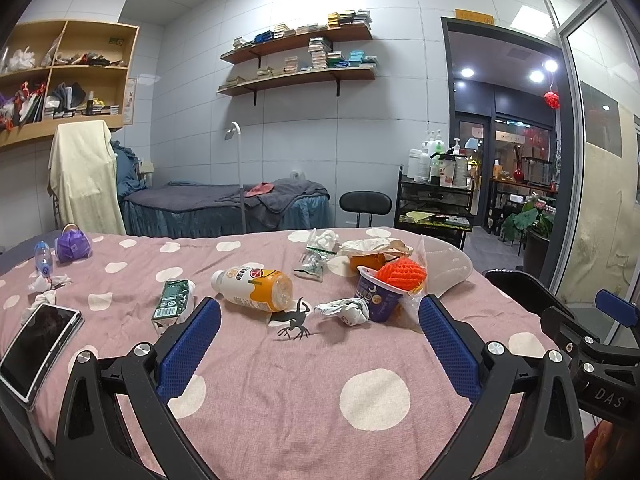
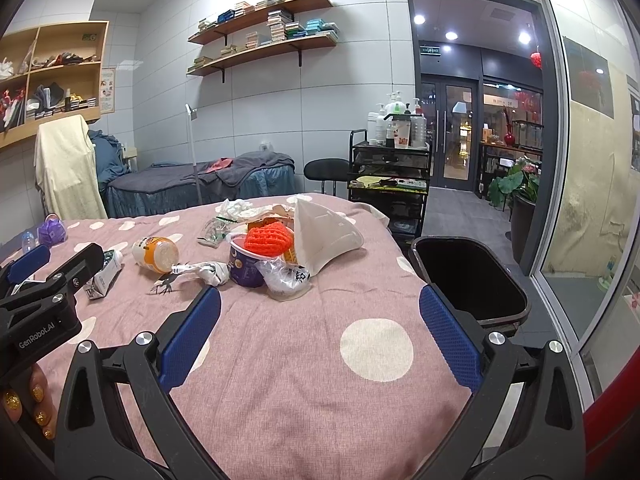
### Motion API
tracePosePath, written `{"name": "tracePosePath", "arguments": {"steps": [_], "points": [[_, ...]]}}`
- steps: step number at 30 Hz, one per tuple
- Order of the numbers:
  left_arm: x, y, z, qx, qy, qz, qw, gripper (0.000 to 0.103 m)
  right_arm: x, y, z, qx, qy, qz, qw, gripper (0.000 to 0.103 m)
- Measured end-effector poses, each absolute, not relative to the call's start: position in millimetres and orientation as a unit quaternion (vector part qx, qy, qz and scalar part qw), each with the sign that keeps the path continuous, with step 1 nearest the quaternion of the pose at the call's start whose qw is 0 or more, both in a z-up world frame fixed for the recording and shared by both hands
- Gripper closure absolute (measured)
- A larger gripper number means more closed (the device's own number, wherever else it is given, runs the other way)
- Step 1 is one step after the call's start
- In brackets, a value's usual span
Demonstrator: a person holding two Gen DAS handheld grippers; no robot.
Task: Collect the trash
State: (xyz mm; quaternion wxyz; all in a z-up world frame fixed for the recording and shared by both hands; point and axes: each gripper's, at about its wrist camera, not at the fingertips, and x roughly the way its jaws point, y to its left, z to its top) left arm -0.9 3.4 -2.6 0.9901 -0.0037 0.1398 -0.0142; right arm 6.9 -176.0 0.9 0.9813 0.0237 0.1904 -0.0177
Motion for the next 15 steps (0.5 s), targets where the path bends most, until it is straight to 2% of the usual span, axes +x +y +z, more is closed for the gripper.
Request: {"name": "tracePosePath", "arguments": {"steps": [15], "points": [[16,10,-9,0.0,0.183,0.001,0.983,0.006,33,-167,-13,-0.002,0.242,0.003,0.97,0.005]]}}
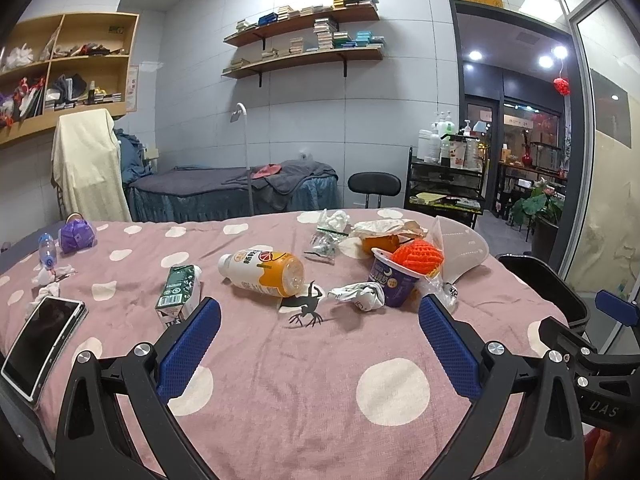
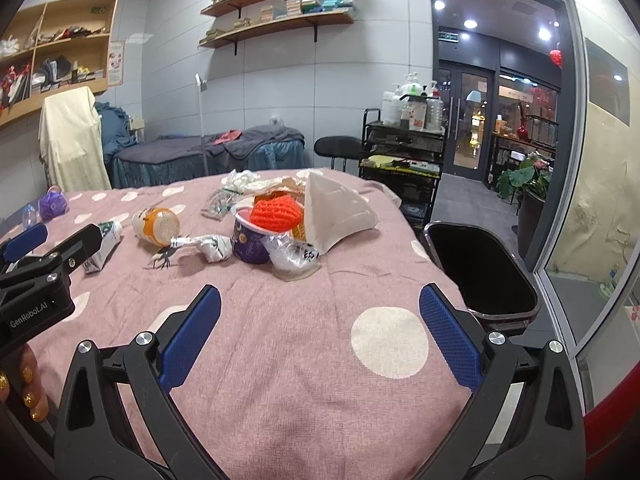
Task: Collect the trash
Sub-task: 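Grasp the green juice carton with the left tool while the right tool grasps the white-orange bottle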
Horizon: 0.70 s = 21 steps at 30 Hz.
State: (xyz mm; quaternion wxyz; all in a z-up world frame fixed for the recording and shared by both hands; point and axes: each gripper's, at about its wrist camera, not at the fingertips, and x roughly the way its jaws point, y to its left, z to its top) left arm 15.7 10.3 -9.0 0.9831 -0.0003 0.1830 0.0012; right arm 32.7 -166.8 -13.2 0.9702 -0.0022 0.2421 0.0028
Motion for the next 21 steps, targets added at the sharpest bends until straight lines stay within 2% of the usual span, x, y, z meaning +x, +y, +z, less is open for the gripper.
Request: {"name": "tracePosePath", "arguments": {"steps": [13,21], "points": [[51,43,-27,-0.013,0.265,0.03,0.964,0.006,88,-137,-33,-0.043,0.327,0.09,0.94,0.005],[109,115,-23,-0.054,0.331,0.088,0.938,0.007,138,-95,-23,-0.061,0.357,0.208,0.908,0.005]]}}
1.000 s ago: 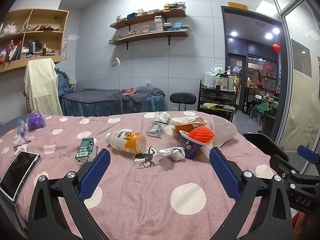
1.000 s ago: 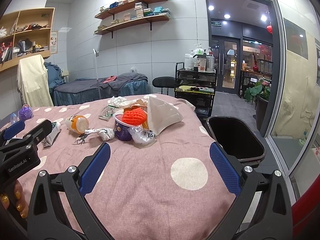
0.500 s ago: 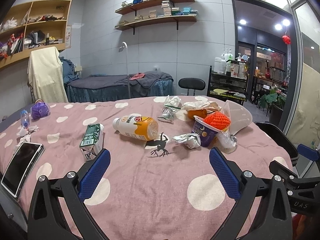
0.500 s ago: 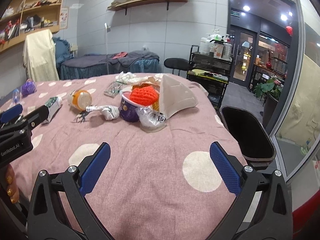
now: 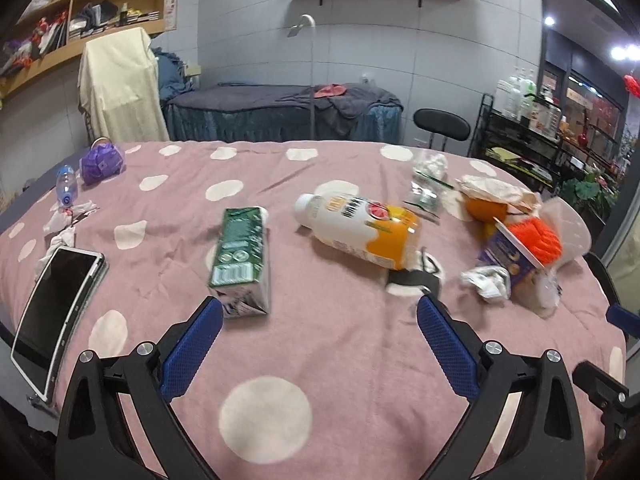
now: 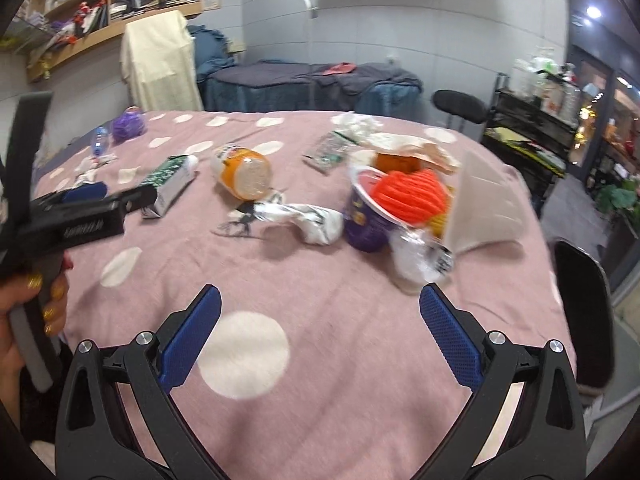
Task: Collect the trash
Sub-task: 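Grasp the green juice carton with the left tool while the right tool grasps the white-orange bottle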
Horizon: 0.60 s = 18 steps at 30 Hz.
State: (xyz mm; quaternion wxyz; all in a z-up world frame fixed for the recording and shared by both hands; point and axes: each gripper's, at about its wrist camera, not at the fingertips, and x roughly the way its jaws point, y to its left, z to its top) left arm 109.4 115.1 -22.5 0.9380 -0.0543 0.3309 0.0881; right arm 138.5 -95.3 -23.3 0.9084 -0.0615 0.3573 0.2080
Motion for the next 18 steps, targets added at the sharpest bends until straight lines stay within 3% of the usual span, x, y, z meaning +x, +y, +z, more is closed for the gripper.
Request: {"name": "tracePosePath", "arguments": {"steps": [9,13,17,18], "points": [[196,175,-47,-0.082,0.467,0.085,0.877,0.011,182,-52,-23,-0.082,0.387,0.274,0.877,0.005],[223,190,-67,-0.078,0.521,0.073,0.847,0.017,196,-37,-24,-0.097,0.396,0.291,0.866,0.005],[238,202,-90,-0.101,0.563,0.046,0.819,0.035,208,-25,-23,-0.11,0.405,0.307,0.854,0.005],[240,204,-94,-0.101,0.564,0.046,0.818,0.036,212,-21,-23,-0.115,0.407,0.311,0.851,0.005]]}}
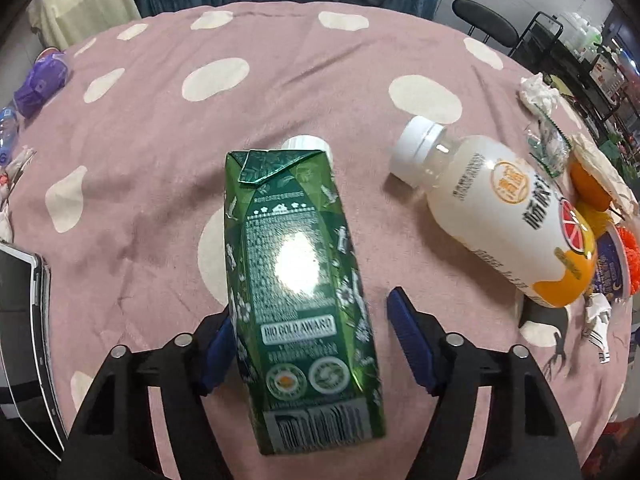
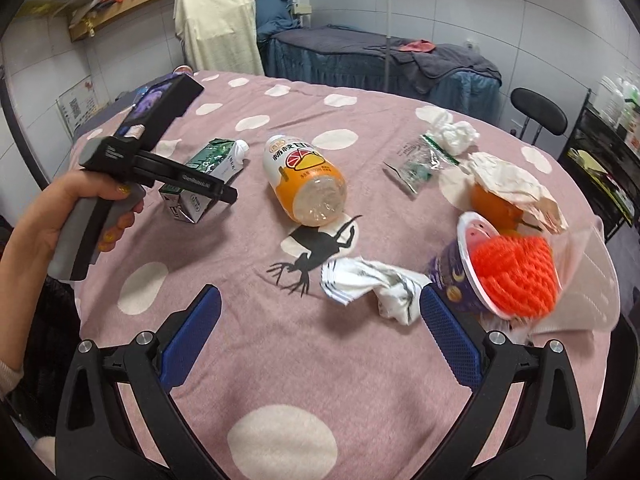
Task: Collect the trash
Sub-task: 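Grasp the green juice carton with the left tool while the right tool grasps the white-orange bottle, then carry the bottle in the right tool over the brown bin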
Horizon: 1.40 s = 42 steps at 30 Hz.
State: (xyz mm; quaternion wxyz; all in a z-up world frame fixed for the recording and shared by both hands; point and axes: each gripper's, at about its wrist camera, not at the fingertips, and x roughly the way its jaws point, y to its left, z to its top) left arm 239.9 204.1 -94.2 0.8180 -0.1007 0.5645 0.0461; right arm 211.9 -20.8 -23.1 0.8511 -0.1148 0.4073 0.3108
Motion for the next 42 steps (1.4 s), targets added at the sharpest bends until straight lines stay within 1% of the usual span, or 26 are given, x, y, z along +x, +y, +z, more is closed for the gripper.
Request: {"name": "tracePosePath", "arguments": {"steps": [2,3,5,6,7,13,16,20,28,29,30,31,32,33,34,36,42], "points": [[239,207,-95,-0.112,0.559,0.039,0.82,0.036,220,-12,-22,-0.126,0.413,0.321,0.843,0.005],[237,209,-94,-0.117,0.557,0.037,0.821,0.038,224,-8,-21,-0.132,0.415,0.326,0.839,0.005],[234,211,-92,-0.112,0.555,0.035,0.823,0.048,231,3,-20,-0.147,0.421,0.344,0.826,0.005],[231,214,-91,-0.117,0.552,0.033,0.825,0.05,235,8,-19,-0.153,0.425,0.349,0.821,0.005],[229,216,-91,-0.122,0.55,0.033,0.826,0.055,239,15,-19,-0.157,0.429,0.353,0.816,0.005],[214,228,-89,-0.157,0.526,0.02,0.836,0.055,263,54,-19,-0.196,0.453,0.372,0.786,0.005],[198,233,-85,-0.191,0.504,0.012,0.842,0.055,271,75,-16,-0.219,0.456,0.378,0.775,0.005],[176,238,-74,-0.206,0.472,0.017,0.857,0.055,284,101,-19,-0.233,0.473,0.391,0.754,0.005],[157,245,-55,-0.21,0.438,0.012,0.874,0.055,312,147,-49,-0.32,0.495,0.355,0.726,0.005],[155,245,-54,-0.21,0.436,0.012,0.875,0.055,316,150,-55,-0.333,0.499,0.349,0.72,0.006],[154,244,-55,-0.208,0.436,0.015,0.876,0.055,320,153,-61,-0.347,0.503,0.34,0.714,0.01],[155,244,-55,-0.206,0.436,0.017,0.876,0.055,323,154,-68,-0.361,0.51,0.332,0.707,0.018],[154,243,-56,-0.204,0.437,0.016,0.876,0.055,326,155,-75,-0.372,0.518,0.324,0.699,0.023],[154,243,-56,-0.206,0.437,0.014,0.875,0.055,329,154,-80,-0.376,0.523,0.319,0.695,0.034],[153,243,-57,-0.208,0.438,0.012,0.875,0.055,332,152,-83,-0.369,0.532,0.321,0.691,0.042],[152,243,-59,-0.21,0.438,0.012,0.874,0.055,335,147,-81,-0.342,0.542,0.331,0.693,0.042],[150,236,-57,-0.197,0.43,0.023,0.881,0.055,328,129,-76,-0.308,0.535,0.331,0.714,0.042]]}}
